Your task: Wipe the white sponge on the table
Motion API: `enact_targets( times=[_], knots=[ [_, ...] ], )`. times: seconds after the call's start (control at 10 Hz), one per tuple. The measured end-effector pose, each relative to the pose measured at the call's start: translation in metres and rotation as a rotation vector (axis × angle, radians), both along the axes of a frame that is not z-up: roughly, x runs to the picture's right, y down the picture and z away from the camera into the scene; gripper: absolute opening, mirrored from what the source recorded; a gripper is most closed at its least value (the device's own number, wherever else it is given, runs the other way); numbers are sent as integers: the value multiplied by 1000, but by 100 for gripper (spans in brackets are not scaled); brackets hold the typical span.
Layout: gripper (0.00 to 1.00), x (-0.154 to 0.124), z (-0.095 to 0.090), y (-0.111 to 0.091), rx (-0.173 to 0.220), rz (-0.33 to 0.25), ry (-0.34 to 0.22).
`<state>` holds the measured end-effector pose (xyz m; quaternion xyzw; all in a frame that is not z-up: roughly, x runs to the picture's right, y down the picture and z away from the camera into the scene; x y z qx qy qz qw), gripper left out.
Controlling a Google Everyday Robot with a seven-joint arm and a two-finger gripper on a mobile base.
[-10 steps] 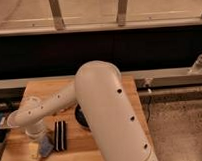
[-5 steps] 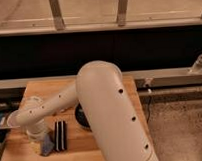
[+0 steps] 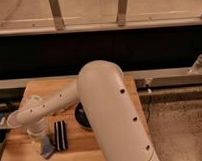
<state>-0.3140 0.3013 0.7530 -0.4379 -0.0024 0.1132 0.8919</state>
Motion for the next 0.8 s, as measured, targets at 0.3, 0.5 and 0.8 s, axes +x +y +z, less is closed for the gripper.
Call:
enact_targets(
  times=[0.3,0.5,0.8],
  knots=[
    [0,-5,-7,-5,24,0,-31],
    [0,-7,-24,-19,64,8,-60],
    [0,-2,-44,-47,125,33,-69]
  ],
)
